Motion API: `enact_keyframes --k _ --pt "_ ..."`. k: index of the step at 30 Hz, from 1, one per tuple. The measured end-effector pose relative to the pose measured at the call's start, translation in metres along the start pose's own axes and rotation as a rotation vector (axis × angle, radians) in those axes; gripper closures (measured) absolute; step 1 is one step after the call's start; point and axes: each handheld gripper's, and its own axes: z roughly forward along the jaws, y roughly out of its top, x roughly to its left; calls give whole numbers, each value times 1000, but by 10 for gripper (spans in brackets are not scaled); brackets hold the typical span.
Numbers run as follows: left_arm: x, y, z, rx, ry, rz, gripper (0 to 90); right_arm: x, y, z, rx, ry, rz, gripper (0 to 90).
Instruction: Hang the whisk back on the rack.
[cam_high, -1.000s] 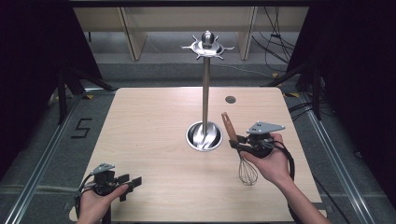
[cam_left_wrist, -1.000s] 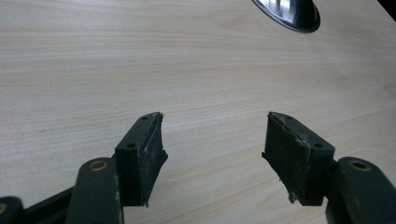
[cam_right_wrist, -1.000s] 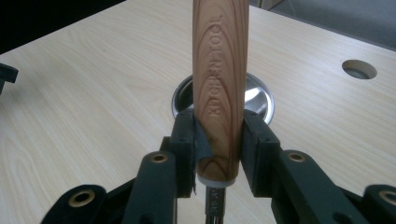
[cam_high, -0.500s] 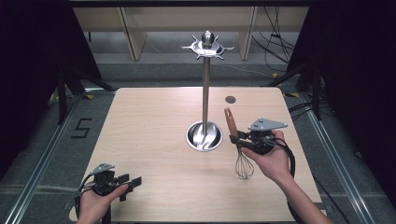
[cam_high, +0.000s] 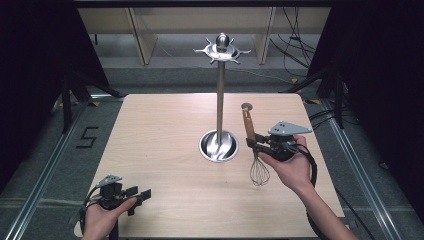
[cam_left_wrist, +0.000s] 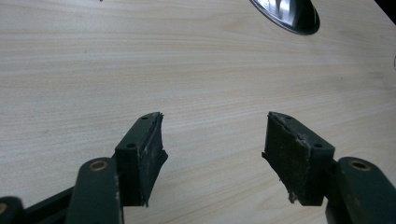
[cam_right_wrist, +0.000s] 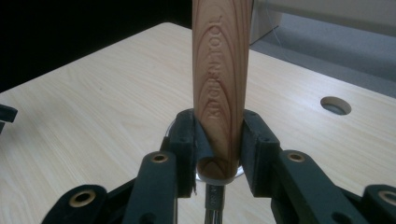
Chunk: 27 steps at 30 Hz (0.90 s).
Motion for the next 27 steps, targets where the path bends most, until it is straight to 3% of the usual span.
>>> enact_keyframes --k 1,2,6,9,11,12,13,17,18,19,23,27 --pt "0 0 0 2 0 3 363 -2 2 -2 16 4 -21 699" --pt "0 0 0 2 0 3 364 -2 3 -1 -8 -3 -14 698" --pt "0 0 0 -1 -2 2 363 -2 8 -5 -2 0 -18 699" --pt "1 0 0 1 -3 2 363 1 12 -5 -35 -7 28 698" --pt "0 0 0 0 -1 1 363 -1 15 -5 -34 7 5 698" --pt "1 0 0 0 -1 1 363 1 15 -6 -36 -2 31 698" --pt "1 0 0 0 0 1 363 -1 17 -6 -37 5 6 698" --pt "1 0 1 4 0 -2 363 2 21 -7 -38 0 38 698" --pt "1 0 0 8 2 -1 363 0 22 -5 -53 7 14 698" --pt "1 0 0 8 2 -1 363 3 22 -6 -59 -8 42 699" --pt "1 0 1 -1 -2 0 364 1 27 -7 -60 -13 22 698" --pt "1 0 0 7 5 2 363 3 31 -8 -66 -7 44 698"
